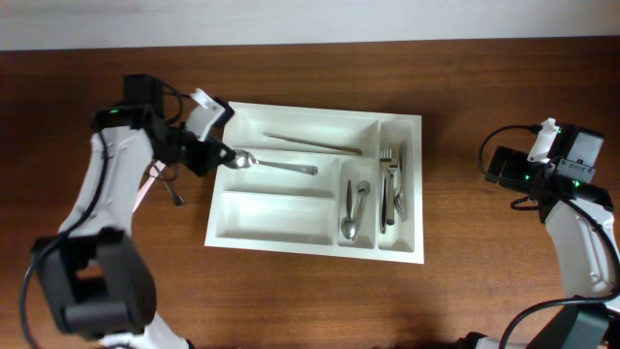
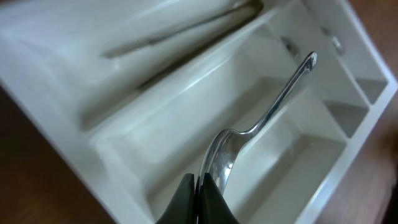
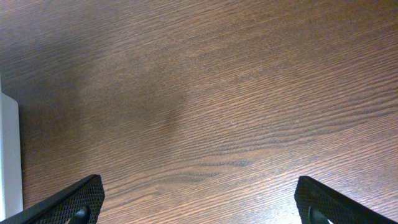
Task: Pack container
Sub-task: 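Lift the spoon with the left gripper and carry it over the tray, then release the spoon into the large left compartment and withdraw left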
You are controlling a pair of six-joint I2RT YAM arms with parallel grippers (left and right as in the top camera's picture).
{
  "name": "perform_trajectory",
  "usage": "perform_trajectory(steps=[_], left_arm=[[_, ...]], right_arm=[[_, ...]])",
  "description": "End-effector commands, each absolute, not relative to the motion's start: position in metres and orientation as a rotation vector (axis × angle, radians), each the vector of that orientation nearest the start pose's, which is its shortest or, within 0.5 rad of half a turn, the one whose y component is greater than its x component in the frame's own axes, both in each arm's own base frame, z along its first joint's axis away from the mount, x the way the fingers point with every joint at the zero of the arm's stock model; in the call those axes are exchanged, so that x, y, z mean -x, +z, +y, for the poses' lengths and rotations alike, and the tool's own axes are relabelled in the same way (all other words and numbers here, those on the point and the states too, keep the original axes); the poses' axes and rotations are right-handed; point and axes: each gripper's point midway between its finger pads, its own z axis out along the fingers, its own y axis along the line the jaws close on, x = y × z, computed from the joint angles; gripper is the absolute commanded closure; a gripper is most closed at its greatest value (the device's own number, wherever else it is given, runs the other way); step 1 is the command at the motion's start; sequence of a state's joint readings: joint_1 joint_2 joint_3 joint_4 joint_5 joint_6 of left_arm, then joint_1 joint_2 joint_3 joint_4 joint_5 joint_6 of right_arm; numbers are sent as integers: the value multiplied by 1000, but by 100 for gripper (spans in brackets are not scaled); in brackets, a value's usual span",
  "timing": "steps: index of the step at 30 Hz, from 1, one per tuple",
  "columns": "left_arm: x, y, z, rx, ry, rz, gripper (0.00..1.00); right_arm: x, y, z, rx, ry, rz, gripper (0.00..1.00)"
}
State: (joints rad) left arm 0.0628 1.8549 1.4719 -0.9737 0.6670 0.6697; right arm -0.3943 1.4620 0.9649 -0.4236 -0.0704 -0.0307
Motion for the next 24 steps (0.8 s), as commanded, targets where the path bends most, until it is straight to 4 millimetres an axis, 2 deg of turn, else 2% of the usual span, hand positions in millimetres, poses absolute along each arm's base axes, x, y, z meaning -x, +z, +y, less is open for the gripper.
perform_trajectory(steps=[1,5,6,8,9,11,12,16,18,20,24], left_arm=[[-397,101,-84,-850,-779,2523,98],[-397,86,-87,-791,-842,2571,96],[-398,86,-87,-774,-845,2578,86],[-399,89,-88,-755,-855,2575,75],[-401,92,-87,-730,-855,2581,59],[-405,99,-85,-660,-863,2603,53],[-407,104,-83,-628,-867,2613,46],[-409,128,-71,-576,-867,2634,46],[-410,137,-58,-544,-821,2665,48],[-411,142,-37,-481,-728,2725,49],[-410,146,17,-243,-494,2856,49]], right_arm=[[-361,119,-139,-416,-92,2449,1],[-361,119,-139,-416,-92,2449,1],[-361,119,-139,-416,-92,2449,1],[-361,119,-139,-416,-92,2449,1],[-361,119,-139,-416,-92,2449,1],[-361,119,-139,-416,-92,2449,1],[-361,119,-139,-416,-92,2449,1],[-361,119,-139,-416,-92,2449,1],[-361,119,-139,-416,-92,2449,1],[-361,119,-139,-416,-92,2449,1],[-361,119,-139,-416,-92,2449,1]])
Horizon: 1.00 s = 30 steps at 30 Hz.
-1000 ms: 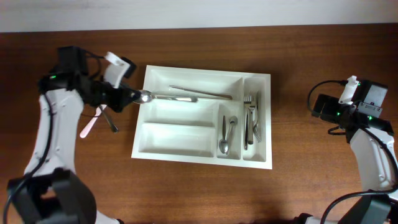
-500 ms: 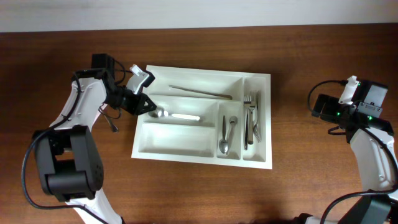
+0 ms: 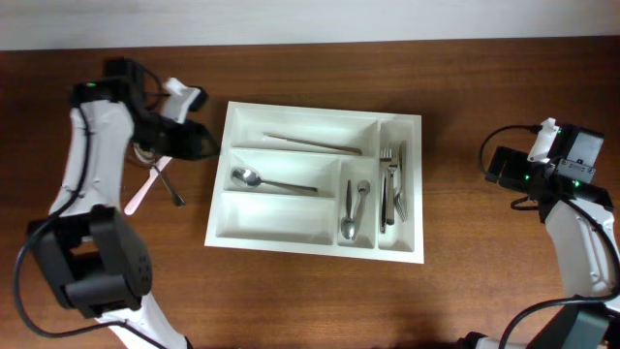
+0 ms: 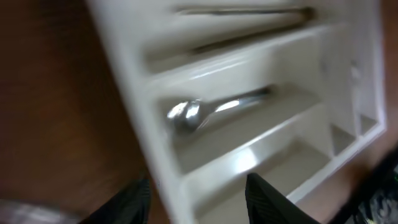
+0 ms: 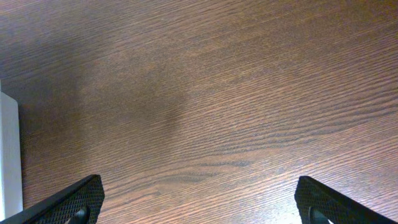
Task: Pack container
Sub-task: 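Release the spoon into the large left compartment and withdraw left, then lower the left gripper onto the second metal spoon and grasp it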
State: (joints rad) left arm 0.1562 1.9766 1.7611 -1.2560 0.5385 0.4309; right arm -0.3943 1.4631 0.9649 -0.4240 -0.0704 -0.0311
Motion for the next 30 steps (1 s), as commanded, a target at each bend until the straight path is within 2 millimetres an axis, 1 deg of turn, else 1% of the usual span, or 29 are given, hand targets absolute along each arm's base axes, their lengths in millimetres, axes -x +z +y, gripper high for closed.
perform_trajectory(steps=[1,2,3,6,9,11,13,15,17,24,26,28,30], left_arm=[[-410,146,28,-203,-466,2860,48],[-410,147,40,-162,-456,2857,45],[-409,147,48,-136,-453,2854,42],[-410,146,78,-39,-428,2833,38],[-414,147,111,49,-401,2776,34],[-419,149,123,83,-417,2728,33],[-425,149,135,154,-444,2682,29],[-430,145,141,202,-494,2651,27],[-434,137,141,212,-554,2635,27],[-443,83,148,271,-673,2661,27],[-444,71,152,289,-689,2666,31],[-445,63,157,300,-689,2665,31],[-447,60,160,298,-680,2659,31]], right_arm=[[-361,119,-139,-416,-92,2449,1],[-361,119,-139,-416,-92,2449,1],[-361,119,-139,-416,-92,2449,1],[-361,119,-139,-416,-92,2449,1],[-361,119,-139,-416,-92,2449,1],[-361,119,-139,-416,-92,2449,1],[-361,119,-139,-416,-92,2449,1],[-361,119,-139,-416,-92,2449,1],[-361,119,-139,-416,-92,2449,1],[-361,119,-139,-416,-92,2449,1],[-361,119,-139,-416,-92,2449,1],[-361,119,-139,-416,-92,2449,1],[-361,119,-139,-416,-92,2449,1]])
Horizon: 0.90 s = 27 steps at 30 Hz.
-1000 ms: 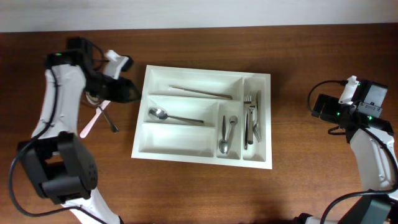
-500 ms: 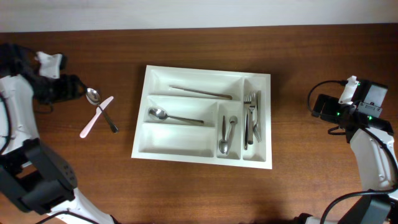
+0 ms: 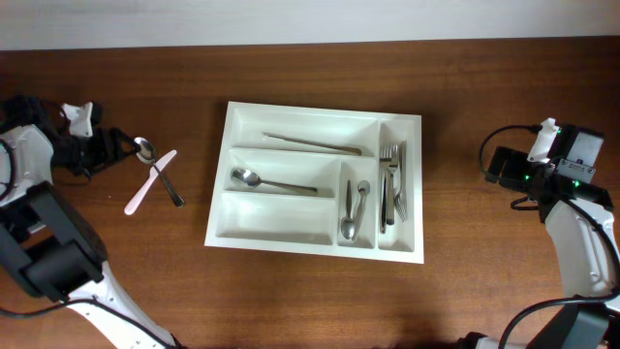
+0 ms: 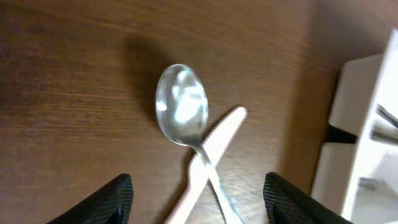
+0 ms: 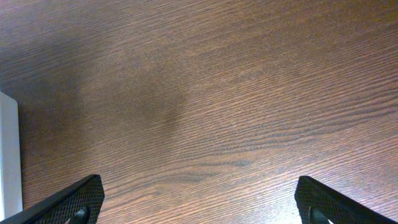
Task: Pack container
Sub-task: 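Lower the left gripper onto the second metal spoon and grasp it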
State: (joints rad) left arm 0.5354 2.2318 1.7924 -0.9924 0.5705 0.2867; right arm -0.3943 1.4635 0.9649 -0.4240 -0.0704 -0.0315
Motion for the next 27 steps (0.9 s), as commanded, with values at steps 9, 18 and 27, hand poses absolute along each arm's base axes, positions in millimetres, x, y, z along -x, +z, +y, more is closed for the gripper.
perform_trajectory(steps=[9,18,27], left_arm=[[-458,38,153,294,-794,2610,30],[-466,23,151,282,-844,2573,31],[-469,24,153,271,-831,2561,32]], right_arm=[[-361,119,-139,-416,-92,2449,1],[-361,119,-139,-416,-92,2449,1],[-361,119,-139,-416,-92,2449,1]])
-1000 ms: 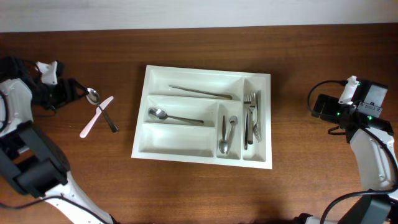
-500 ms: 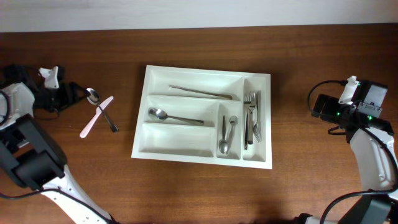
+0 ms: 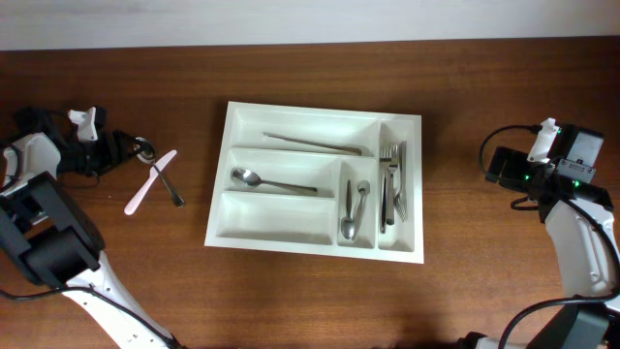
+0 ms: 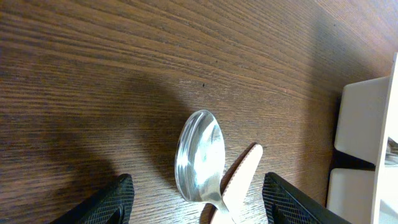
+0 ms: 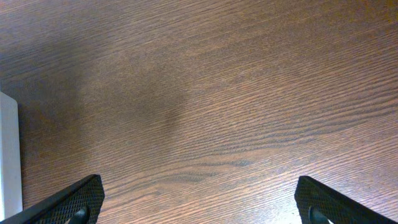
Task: Pack container
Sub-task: 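Lower the left gripper onto the second metal spoon and grasp it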
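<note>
A white cutlery tray (image 3: 221,208) sits mid-table, holding a long thin utensil (image 3: 312,143), one spoon (image 3: 273,181), small spoons (image 3: 353,209) and forks (image 3: 391,179) in separate compartments. Left of it on the wood, a loose metal spoon (image 3: 161,172) crosses a pink plastic knife (image 3: 145,186). My left gripper (image 3: 124,148) stands open just behind that spoon's bowl (image 4: 199,155), which lies between the fingers (image 4: 111,202) without touching them. The knife's tip (image 4: 241,174) shows beside the bowl. My right gripper (image 3: 492,165) is open over bare wood at the far right.
The tray's left wall (image 4: 367,124) shows at the right edge of the left wrist view. A tray corner (image 5: 7,155) shows at the left edge of the right wrist view, with wood between the right fingers (image 5: 78,198).
My left gripper has come a little nearer the loose spoon, whose bowl now sits lower in the wrist view, between the open fingers. The right arm has not moved.
My left gripper was shut on a spoon over the tray's middle compartment. Then that spoon lay in the compartment and the gripper was open left of the tray. After that it was far left by the loose spoon and pink knife, and now closer to them.
</note>
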You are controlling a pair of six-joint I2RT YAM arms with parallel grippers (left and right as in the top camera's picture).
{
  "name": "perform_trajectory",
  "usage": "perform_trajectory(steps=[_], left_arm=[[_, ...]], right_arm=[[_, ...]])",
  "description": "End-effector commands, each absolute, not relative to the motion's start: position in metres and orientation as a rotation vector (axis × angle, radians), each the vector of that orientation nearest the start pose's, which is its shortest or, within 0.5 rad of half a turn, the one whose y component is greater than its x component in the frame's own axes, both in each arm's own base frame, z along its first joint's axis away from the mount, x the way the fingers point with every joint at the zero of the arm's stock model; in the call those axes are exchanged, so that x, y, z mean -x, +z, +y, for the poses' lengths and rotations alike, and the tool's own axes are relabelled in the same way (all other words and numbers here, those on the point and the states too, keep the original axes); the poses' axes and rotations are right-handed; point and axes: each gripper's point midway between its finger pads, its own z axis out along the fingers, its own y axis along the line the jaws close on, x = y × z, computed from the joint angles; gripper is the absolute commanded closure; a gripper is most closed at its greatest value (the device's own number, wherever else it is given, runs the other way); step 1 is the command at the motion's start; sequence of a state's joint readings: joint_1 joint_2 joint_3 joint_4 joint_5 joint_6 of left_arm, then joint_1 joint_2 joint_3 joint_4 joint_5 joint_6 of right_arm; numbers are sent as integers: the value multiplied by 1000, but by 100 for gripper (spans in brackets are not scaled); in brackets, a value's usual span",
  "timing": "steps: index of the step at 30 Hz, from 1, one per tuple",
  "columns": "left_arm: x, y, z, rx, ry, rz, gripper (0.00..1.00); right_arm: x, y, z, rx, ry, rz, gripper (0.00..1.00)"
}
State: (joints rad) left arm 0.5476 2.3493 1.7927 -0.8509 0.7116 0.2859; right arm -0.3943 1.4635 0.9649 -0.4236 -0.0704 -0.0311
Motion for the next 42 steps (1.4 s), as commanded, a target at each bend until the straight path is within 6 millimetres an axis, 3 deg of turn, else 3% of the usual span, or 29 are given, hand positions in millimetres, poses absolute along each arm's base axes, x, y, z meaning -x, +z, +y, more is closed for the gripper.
perform_trajectory(steps=[1,21,28,42], left_arm=[[-469,24,153,271,-830,2561,32],[-478,27,140,180,-835,2536,32],[-478,26,140,182,-836,2539,38],[-469,-11,135,232,-902,2591,46]], right_arm=[[-361,119,-139,-416,-92,2449,1],[-361,119,-139,-416,-92,2449,1],[-361,119,-139,-416,-92,2449,1],[-361,119,-139,-416,-92,2449,1]])
